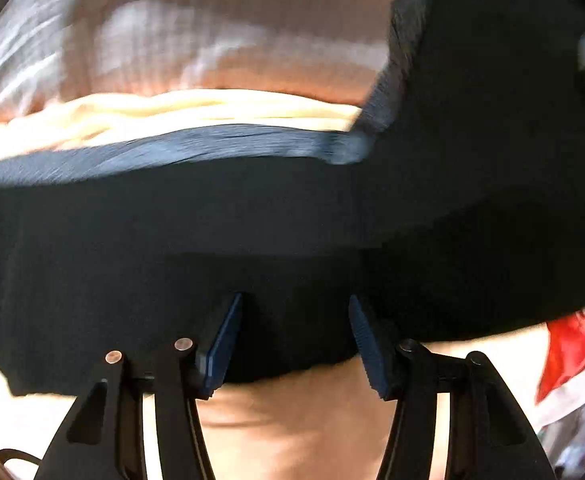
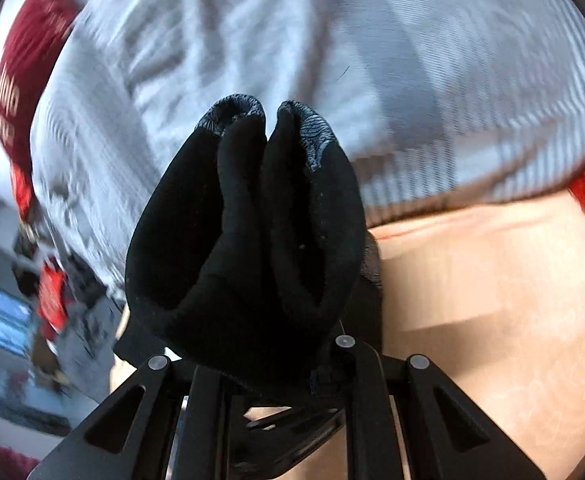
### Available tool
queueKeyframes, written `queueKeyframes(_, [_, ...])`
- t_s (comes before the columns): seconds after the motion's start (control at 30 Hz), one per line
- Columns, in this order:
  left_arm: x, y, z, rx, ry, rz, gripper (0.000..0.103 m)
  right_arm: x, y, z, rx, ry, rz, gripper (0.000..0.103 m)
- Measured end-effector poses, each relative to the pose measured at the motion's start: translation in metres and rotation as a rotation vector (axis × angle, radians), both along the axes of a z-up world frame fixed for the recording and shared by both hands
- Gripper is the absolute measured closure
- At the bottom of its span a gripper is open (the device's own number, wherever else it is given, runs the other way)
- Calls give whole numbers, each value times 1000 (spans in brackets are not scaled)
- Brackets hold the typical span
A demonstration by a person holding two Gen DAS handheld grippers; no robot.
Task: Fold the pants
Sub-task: 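Lower the trousers onto the cloth and open both grippers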
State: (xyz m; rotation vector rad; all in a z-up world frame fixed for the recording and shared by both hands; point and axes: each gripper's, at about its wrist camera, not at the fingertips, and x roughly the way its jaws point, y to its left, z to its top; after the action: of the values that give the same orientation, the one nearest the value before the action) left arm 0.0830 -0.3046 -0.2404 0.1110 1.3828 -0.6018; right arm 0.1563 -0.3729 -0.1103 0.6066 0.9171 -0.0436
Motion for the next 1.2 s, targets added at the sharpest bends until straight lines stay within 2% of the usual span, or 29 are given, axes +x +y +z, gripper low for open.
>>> queueKeyframes(0.17, [21,108,17,77,-4,133,45,30,70,-19,-132,54,78,88])
queueKeyframes(0.27, [42,174,19,147,-19,213,45,54,116,-50,-225,114,123,88])
queueKeyframes(0.37, [58,217,16,185,-29,262,45,74,166,-91,-359,191,161,88])
queueKeyframes(0.43, [75,234,18,196,-31,283,45,87,198,-119,-451,249,183,88])
queueKeyframes(0.53, [83,251,14,207,-35,290,45,92,228,-143,-580,287,205,84])
queueKeyframes(0.6, [89,257,12,207,-23,296,45,90,249,-152,-706,294,233,75])
queueKeyframes(0.7, [99,259,8,201,-14,305,45,80,264,-149,-776,281,290,58])
queueKeyframes(0.77, [97,259,14,194,-14,300,45,65,261,-137,-747,253,338,52])
queueKeyframes(0.83, [94,250,21,183,-13,277,42,49,251,-119,-689,217,373,52])
queueKeyframes(0.87, [96,244,24,171,-11,257,35,45,245,-109,-662,208,375,51])
queueKeyframes(0.9, [96,235,30,158,-16,240,23,39,229,-98,-630,199,365,51])
queueKeyframes(0.93, [102,227,29,145,-24,228,23,34,221,-93,-607,193,352,50])
queueKeyframes(1.07, [97,193,43,68,-22,140,23,11,151,-74,-478,220,187,50])
queueKeyframes(1.2, [96,160,35,45,-1,72,23,2,90,-82,-372,293,34,50])
